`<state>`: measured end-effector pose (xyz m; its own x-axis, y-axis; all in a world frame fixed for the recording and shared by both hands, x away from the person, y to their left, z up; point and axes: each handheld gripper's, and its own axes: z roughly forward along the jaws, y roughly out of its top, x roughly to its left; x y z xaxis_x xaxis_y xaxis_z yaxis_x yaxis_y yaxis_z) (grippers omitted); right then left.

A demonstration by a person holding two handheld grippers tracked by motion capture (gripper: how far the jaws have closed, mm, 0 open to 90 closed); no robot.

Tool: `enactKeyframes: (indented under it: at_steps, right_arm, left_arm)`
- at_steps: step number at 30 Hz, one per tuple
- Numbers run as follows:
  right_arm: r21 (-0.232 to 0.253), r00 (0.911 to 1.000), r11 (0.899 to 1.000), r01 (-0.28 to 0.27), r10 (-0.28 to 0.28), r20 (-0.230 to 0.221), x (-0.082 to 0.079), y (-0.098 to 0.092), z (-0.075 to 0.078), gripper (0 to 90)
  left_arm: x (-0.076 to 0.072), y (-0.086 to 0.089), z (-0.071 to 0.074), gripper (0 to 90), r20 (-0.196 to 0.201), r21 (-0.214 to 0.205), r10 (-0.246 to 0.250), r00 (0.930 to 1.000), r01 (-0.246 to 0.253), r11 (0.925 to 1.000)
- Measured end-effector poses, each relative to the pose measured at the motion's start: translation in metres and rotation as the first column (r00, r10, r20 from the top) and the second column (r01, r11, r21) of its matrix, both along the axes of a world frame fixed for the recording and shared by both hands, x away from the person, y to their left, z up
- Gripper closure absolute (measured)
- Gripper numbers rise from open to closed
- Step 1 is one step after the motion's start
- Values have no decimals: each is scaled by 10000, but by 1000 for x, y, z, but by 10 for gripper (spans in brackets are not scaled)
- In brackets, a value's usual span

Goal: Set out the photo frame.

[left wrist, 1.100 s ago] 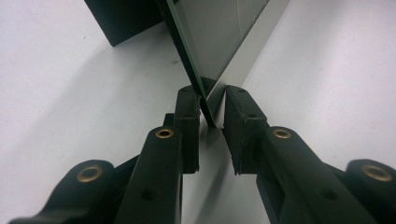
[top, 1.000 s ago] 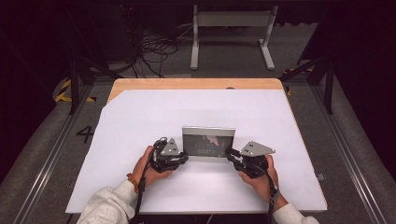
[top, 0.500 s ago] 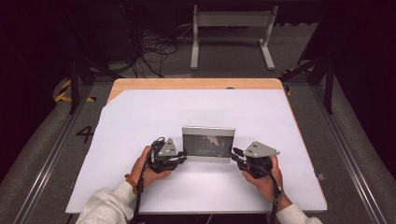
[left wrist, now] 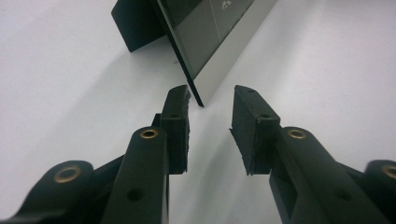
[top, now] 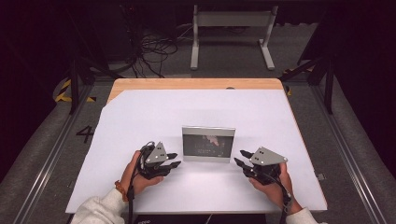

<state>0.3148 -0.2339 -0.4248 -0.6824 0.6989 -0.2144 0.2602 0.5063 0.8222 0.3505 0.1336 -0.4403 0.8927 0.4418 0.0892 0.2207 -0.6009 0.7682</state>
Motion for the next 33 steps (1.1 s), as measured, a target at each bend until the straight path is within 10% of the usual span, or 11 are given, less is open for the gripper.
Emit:
enactKeyframes:
  at_steps: [19, 33]
  right_arm:
    - [-835, 9985, 9957, -411, 380, -390, -19, -18, -13, 347]
    - [-620, 9986, 9977, -269, 240, -474, -18, -16, -17, 156]
  left_arm:
    - [-38, 41, -11, 265, 149, 64, 667, 9977, -668, 9977]
    - [-37, 43, -15, 83, -80, -231, 938, 9956, -940, 9953]
